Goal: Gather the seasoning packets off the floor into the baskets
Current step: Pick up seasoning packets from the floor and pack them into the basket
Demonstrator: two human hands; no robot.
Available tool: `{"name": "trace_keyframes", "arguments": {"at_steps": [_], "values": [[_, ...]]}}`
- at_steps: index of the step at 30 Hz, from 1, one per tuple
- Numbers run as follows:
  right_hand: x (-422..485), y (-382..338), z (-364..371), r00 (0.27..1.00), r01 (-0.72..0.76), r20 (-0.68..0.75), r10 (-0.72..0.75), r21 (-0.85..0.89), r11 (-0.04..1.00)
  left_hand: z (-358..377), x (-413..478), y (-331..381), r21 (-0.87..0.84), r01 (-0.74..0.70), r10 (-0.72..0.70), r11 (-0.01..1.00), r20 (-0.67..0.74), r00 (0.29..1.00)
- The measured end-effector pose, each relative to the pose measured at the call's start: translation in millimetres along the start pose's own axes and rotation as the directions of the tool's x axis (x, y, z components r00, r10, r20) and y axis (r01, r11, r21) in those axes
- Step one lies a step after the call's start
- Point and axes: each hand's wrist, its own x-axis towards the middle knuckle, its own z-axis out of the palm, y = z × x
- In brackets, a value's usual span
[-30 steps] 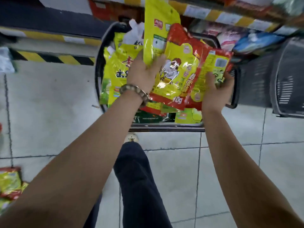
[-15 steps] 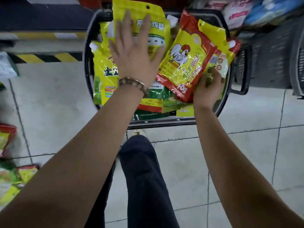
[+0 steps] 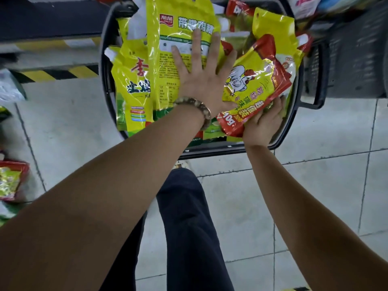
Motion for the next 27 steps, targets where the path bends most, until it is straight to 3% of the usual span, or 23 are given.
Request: {"name": "trace_keyframes", "arguments": {"at_steps": [2,6,7,9,12,20,27], "values": [[3.1,7.6,-5.7,0.996,-0.018,0.092,0.010,0.091,0.996,-2.0,0.4,-0.1,-0.014,0.002,-0.002,1.000,0.007,1.000],[8.3,-1.5,-21.2,0.991,-0.129,0.035,0.127,0.454,0.881,-9.3,-3.7,-9.3,-0.066,0.007,-0.009,0.998,-0.029,1.000],[8.9,-11.8,-23.7,0.996,-0.094,0.047,0.082,0.439,0.894,-9.9,-5.9,-14.5,-0.082,0.020,-0.025,0.996,-0.052,0.998],[9.9,-26.6,-19.3,0.994,0.021,0.104,-0.046,0.234,0.972,-6.2,-10.9,-27.2,-0.106,0.064,-0.073,0.992,-0.085,0.994],[10.7,-29.6,-10.2,0.981,0.093,0.175,-0.083,-0.050,0.994,0.9,-13.8,-41.7,-0.114,0.095,-0.102,0.989,-0.057,0.993],[-0.4,-2.4,-13.3,0.967,0.194,0.172,-0.186,-0.031,0.981,2.7,-15.3,-51.5,-0.144,0.049,-0.058,0.988,-0.057,0.997],[18.5,-15.3,-14.2,0.942,0.251,0.263,-0.207,-0.147,0.957,3.0,-7.5,-54.2,-0.131,0.057,-0.065,0.990,-0.057,0.996]]}}
